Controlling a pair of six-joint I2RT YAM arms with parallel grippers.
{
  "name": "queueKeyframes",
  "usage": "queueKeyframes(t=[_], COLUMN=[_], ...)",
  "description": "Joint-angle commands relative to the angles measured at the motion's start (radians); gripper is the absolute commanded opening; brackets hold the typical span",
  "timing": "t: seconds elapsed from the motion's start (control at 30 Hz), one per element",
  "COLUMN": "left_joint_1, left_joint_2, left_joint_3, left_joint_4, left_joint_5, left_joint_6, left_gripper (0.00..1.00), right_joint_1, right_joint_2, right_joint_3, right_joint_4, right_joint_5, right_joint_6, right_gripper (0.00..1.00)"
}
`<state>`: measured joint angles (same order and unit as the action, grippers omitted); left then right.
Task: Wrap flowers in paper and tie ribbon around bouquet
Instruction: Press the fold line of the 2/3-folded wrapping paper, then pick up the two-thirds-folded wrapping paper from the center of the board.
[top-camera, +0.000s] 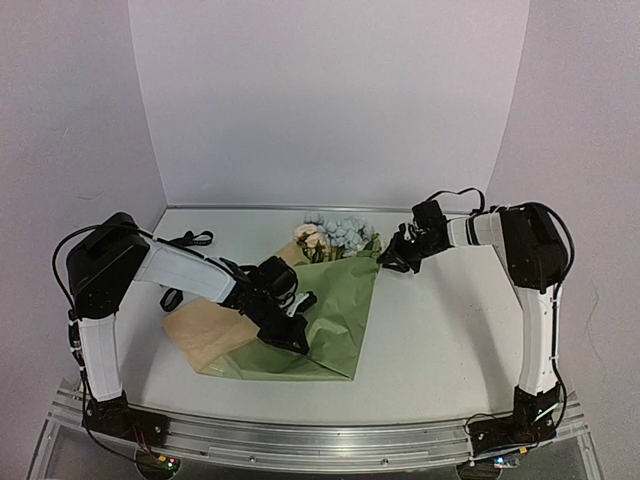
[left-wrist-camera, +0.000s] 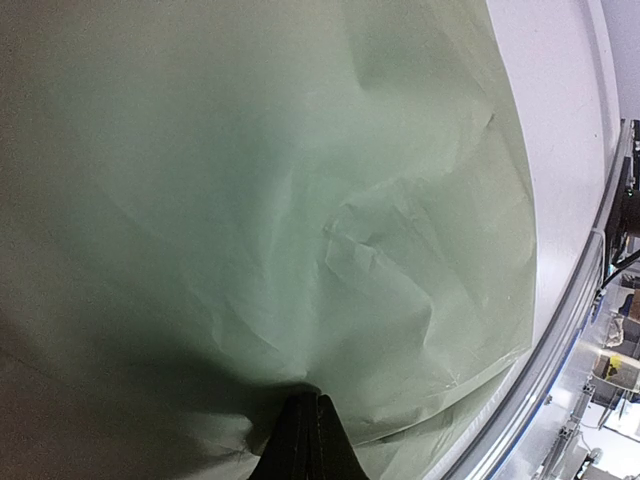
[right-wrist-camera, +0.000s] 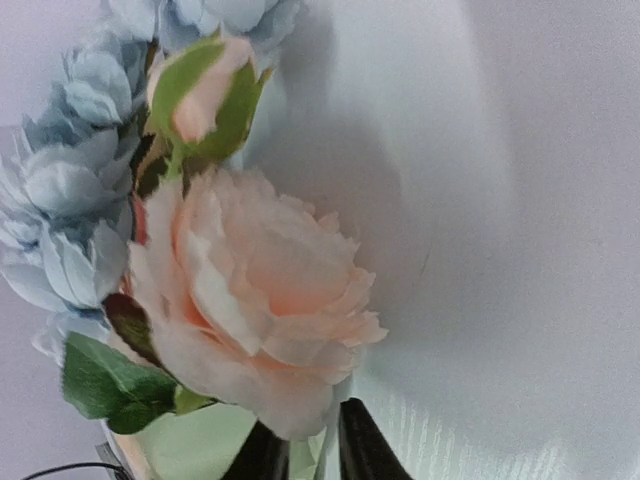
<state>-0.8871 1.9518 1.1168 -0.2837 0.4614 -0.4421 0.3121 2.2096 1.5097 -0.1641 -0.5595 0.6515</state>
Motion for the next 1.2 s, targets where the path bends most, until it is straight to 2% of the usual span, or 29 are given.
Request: queueKeyframes(t=[0.0,0.07,0.13,0.27,0.5,0.6,0.73,0.83,1.0,1.17], left_joint_1=[0.009,0.01,0.011,0.011,0.011,0.011,0.011,0.011,-0.019,-0.054], left_joint_2=[0.037,0.017,-0.016,-0.07,-0.188,-0.236,-0.343,-0.478,-0.695,-0.875], left_joint_3=[0.006,0.031,0.048,0.071,0.012,-0.029,-0.106,-0.217,-0.468,-0.628], left_joint_4=[-0.102,-0.097,-0.079,-0.066,-0.028,-0.019,-0.035,-0.07,-0.105,-0.127], left_joint_5=[-0.111,-0.119,-0.123,-0.139,-0.157,-0.16,-0.163,-0.17,-0.176,-0.226], left_joint_6=[0.003,-0.01,-0.027,-0.071,-0.159,-0.195,-0.261,-0.336,-0.51,-0.692], left_gripper=[0.0,0.0,0.02,0.04,0.04,0.04,0.05,0.11,0.18,0.25], right_joint_1=[-0.009,0.009,0.04,0.161,0.407,0.501,0.596,0.623,0.644,0.671], right_joint_2=[-0.151,-0.22,-0.296,-0.41,-0.484,-0.465,-0.427,-0.401,-0.357,-0.321], right_joint_3=[0.017,-0.022,-0.09,-0.233,-0.463,-0.471,-0.424,-0.389,-0.361,-0.327], right_joint_4=[-0.099,-0.147,-0.161,-0.147,0.122,0.186,0.095,0.026,0.02,-0.008], right_joint_5=[0.049,0.057,0.063,0.061,0.071,0.083,0.169,0.22,0.202,0.219], right_joint_6=[0.0,0.017,0.045,0.132,0.25,0.224,0.1,0.037,0.016,-0.039], right_gripper=[0.38,0.47,0.51,0.44,0.37,0.36,0.36,0.36,0.33,0.33])
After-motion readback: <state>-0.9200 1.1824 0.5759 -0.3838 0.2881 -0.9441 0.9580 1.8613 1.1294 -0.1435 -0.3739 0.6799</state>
